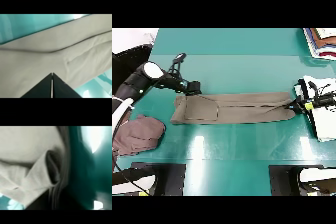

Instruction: Fold the shirts.

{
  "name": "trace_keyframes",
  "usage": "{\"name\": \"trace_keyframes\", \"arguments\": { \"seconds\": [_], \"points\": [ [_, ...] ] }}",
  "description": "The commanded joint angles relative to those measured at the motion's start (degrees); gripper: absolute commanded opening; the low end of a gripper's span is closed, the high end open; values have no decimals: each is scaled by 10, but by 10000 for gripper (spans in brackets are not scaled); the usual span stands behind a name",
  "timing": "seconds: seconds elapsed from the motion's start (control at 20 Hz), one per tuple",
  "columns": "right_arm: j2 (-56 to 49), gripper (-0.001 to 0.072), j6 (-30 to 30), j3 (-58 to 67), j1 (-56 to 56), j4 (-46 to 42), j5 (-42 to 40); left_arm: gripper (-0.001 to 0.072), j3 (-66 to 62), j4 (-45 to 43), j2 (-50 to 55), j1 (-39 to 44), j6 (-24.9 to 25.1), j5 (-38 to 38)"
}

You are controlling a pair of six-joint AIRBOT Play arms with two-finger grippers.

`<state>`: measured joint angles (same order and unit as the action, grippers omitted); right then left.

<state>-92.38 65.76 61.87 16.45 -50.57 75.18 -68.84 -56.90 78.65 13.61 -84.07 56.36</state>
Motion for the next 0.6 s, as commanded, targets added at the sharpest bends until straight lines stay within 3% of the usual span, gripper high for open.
{"name": "trace_keyframes", "arguments": {
  "seconds": [0.0,0.25,0.55],
  "points": [
    [10,18,-18,-1,-10,16,-9,28,-10,8,38,53,-15,-32],
    [121,16,-17,42,-37,21,18,28,-117,17,162,137,-15,-29],
    [183,16,14,192,-156,183,44,28,-212,16,265,196,-23,0]
  ]
}}
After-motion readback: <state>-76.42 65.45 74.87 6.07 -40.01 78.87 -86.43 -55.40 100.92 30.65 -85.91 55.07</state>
